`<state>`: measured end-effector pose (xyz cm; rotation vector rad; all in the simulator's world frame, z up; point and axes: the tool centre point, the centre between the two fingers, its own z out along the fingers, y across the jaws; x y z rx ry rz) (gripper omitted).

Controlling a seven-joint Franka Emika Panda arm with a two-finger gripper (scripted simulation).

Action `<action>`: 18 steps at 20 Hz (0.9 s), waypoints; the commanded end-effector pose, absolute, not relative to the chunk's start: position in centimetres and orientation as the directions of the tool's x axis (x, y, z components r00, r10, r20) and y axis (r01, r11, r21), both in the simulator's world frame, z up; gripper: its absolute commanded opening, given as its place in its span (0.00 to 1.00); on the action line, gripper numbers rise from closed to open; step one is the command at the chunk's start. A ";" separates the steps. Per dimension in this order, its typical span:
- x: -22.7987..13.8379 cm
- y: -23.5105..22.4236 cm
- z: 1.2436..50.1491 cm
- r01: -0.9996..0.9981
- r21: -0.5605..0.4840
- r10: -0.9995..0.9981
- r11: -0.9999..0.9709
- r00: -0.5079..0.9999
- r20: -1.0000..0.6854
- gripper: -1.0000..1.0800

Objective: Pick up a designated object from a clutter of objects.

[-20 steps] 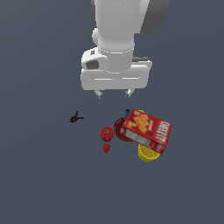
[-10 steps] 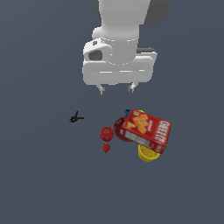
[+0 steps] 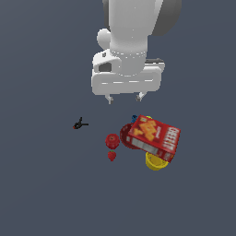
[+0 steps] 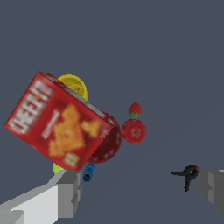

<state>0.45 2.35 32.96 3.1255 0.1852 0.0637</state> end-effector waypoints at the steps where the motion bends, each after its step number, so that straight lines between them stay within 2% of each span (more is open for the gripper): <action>1: 0.2 2.8 31.6 0.131 0.013 0.131 -0.991 0.991 0.037 0.96; 9: -1.7 4.9 25.3 0.198 0.016 0.198 -0.980 0.980 0.027 0.96; 18: -6.4 7.5 16.9 0.296 0.014 0.296 -0.955 0.955 0.013 0.96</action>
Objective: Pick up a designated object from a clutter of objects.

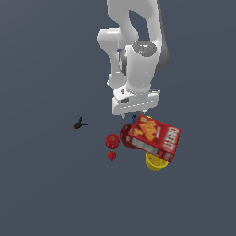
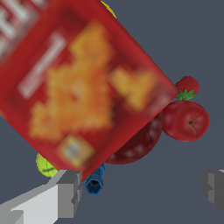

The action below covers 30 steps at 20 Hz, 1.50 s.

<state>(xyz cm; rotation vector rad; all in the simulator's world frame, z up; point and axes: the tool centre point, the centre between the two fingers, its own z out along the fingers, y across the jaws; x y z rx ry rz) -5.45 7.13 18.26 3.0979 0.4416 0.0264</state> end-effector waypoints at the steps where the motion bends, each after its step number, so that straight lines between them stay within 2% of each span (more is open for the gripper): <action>1: -7.0 7.8 16.1 0.307 0.013 0.307 -0.952 0.952 0.012 0.96; 7: -10.4 8.9 12.3 0.360 0.007 0.360 -0.933 0.933 0.005 0.96; 14: -13.1 9.6 9.9 0.396 0.002 0.396 -0.918 0.918 0.001 0.96; 30: -13.9 9.7 7.6 0.405 0.000 0.405 -0.915 0.915 0.000 0.96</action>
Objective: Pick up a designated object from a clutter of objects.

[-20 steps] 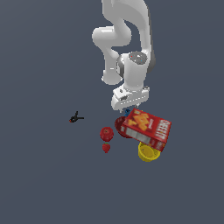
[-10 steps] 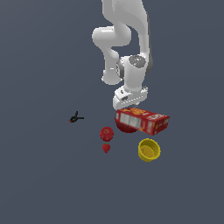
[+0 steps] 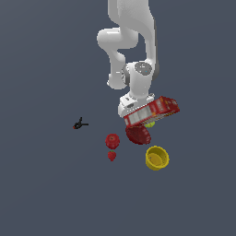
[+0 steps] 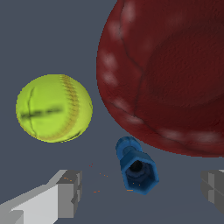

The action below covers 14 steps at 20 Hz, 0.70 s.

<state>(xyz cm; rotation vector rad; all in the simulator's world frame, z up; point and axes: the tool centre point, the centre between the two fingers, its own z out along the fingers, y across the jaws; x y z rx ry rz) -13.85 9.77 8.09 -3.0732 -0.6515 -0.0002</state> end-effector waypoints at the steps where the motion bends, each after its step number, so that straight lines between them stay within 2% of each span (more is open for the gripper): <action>1: -13.9 9.7 7.1 0.405 -0.001 0.405 -0.914 0.914 0.000 0.96; 13: -13.9 9.7 4.3 0.406 0.000 0.406 -0.914 0.914 0.000 0.96; 14: -13.9 9.7 4.3 0.406 0.000 0.406 -0.914 0.914 0.000 0.00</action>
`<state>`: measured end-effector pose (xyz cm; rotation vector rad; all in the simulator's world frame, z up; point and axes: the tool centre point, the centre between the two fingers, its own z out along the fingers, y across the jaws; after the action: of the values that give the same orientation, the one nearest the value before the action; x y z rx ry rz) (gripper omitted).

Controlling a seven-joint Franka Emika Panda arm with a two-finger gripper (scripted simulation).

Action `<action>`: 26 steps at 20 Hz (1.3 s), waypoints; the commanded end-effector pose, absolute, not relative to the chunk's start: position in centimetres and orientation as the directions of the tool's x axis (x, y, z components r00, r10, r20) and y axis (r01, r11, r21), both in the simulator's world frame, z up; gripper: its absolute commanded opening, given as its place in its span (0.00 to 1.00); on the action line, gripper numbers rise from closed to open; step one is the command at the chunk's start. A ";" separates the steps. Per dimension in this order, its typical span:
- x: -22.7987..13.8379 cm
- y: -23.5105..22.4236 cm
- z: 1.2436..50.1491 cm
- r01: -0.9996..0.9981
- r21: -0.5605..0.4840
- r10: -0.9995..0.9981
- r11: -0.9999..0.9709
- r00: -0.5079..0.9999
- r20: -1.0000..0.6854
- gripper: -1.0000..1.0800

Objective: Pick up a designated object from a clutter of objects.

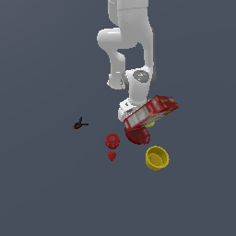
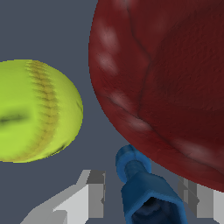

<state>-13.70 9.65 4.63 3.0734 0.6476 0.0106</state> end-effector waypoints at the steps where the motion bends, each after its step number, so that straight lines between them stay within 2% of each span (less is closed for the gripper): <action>1: -13.9 9.7 4.3 0.406 0.000 0.406 -0.914 0.914 0.000 0.00; 15: -13.9 9.3 4.7 0.406 0.000 0.406 -0.914 0.914 0.000 0.00; 26: -13.9 5.8 8.7 0.406 0.000 0.406 -0.914 0.914 0.001 0.00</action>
<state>-13.88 6.41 7.96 3.0732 0.6516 -0.0001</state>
